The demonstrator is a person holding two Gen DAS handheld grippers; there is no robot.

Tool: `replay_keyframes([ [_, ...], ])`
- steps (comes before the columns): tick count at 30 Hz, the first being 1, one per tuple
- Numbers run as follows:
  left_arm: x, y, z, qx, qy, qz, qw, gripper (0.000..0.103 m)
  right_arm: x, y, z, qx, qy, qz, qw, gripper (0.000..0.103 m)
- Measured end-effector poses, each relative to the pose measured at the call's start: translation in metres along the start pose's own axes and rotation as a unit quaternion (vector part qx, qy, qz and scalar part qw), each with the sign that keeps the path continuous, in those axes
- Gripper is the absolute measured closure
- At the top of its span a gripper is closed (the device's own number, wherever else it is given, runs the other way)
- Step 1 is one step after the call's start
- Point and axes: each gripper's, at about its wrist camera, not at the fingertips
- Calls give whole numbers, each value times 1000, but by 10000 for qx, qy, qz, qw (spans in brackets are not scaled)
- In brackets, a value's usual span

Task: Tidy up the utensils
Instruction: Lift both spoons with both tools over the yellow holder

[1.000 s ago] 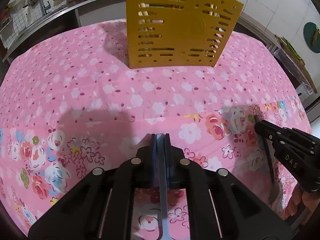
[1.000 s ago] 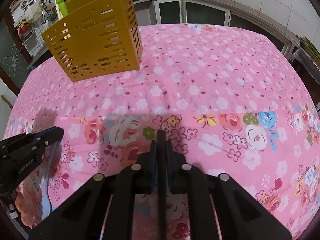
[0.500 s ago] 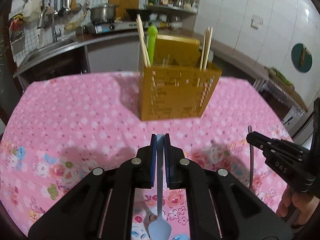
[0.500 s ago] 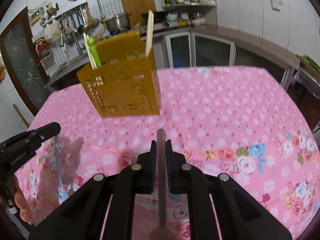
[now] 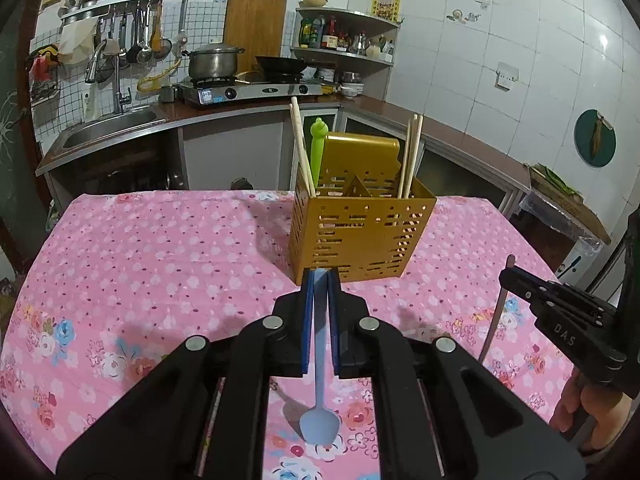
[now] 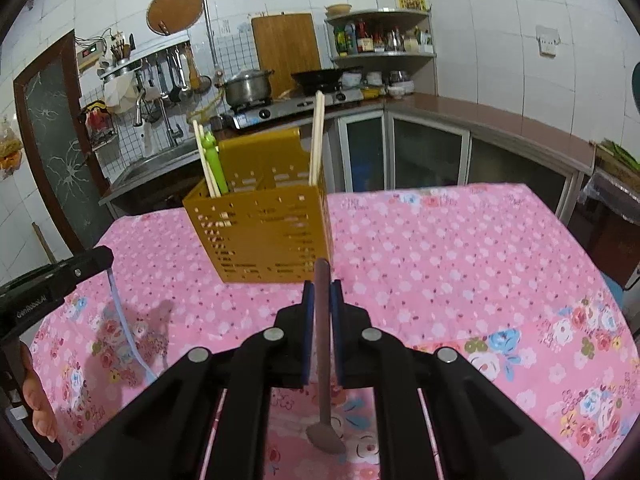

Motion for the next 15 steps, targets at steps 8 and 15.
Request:
replay_keyframes([
  [8, 9, 11, -1, -30, -59, -171, 9998, 97, 4, 14, 2, -17, 2, -224, 9997, 100],
  [15, 9, 27, -2, -48, -101, -268, 9996, 97, -1, 24, 2, 17, 26, -264, 9996, 100],
])
Point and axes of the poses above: each gripper's, at about its wrist camera, not at the fingertips, and x roughly against the way its jaws point, z to its left, y to its top, and after that the axes turned 2 degrees about x, right-handed
